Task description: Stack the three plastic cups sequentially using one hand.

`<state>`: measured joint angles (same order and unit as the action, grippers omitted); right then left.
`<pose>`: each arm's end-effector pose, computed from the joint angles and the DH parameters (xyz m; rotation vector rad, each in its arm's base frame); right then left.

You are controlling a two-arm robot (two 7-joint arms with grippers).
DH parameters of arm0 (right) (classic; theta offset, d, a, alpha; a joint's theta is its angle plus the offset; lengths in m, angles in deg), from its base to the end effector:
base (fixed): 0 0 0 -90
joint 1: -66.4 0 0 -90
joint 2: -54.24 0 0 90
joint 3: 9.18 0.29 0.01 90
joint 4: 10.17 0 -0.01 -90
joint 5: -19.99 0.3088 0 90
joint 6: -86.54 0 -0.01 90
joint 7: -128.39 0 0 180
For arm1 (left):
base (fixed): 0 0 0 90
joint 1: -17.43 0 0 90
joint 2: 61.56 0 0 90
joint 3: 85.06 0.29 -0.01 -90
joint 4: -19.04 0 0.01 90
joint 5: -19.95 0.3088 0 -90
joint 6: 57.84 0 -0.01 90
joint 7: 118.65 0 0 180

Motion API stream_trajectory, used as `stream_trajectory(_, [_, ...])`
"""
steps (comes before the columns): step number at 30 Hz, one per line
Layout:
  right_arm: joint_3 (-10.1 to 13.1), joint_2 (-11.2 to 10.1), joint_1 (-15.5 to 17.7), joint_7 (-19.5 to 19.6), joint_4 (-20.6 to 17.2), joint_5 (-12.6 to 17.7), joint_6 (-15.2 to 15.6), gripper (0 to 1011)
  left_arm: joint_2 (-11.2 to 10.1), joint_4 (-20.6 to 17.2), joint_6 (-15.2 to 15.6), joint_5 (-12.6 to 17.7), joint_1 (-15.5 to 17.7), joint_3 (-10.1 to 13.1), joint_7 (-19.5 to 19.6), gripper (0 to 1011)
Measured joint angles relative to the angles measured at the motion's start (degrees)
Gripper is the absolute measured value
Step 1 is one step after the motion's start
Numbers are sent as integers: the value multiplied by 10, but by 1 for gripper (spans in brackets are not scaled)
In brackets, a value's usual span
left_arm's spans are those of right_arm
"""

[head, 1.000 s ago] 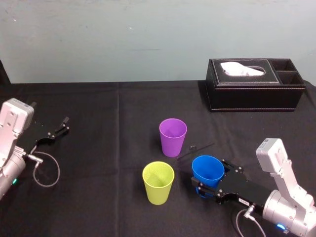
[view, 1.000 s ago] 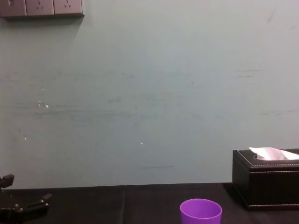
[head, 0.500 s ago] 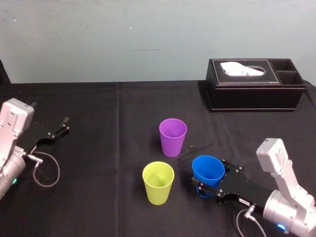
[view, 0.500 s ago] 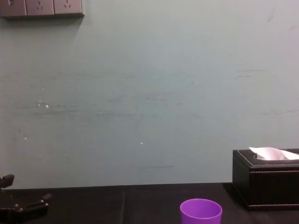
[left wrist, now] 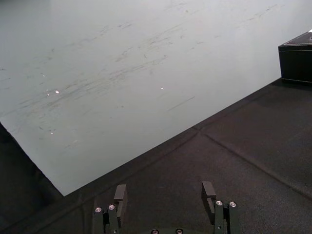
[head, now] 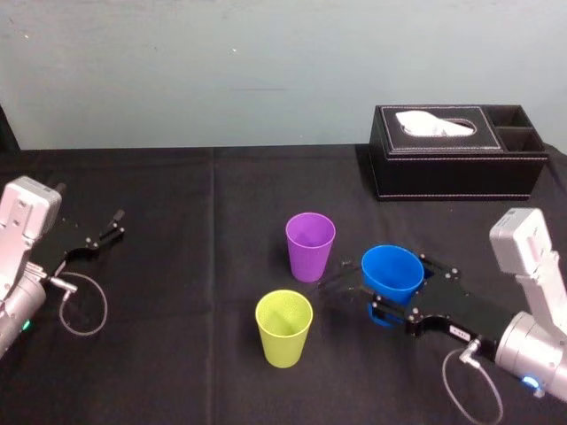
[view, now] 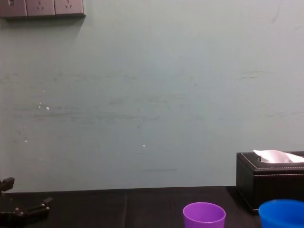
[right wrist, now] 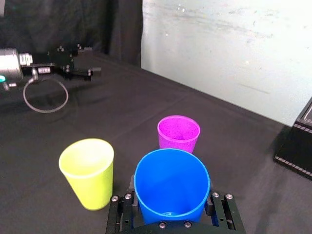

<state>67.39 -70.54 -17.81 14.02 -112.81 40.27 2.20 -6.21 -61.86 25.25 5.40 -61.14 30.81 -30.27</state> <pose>0.2894 -0.0697 -0.2632 -0.2550 -0.0298 -0.8299 0.3581 0.0827 -0.3023 0.3045 -0.2850 1.2478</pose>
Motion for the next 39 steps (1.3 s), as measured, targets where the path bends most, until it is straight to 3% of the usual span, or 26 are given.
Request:
stream_trajectory(9, [21,-14,-14,4,-51,32,44,733,0,0,0,0,0,0,0,1000])
stream_trajectory(18, [6,0,-66,21,-57,47,78,733,0,0,0,0,0,0,0,1000])
stream_trajectory(30, [-57,59,-157,57,0,18,109,733,0,0,0,0,0,0,0,1000])
stream_trajectory(39, [-85,93,-189,63,47,-17,96,733,0,0,0,0,0,0,0,1000])
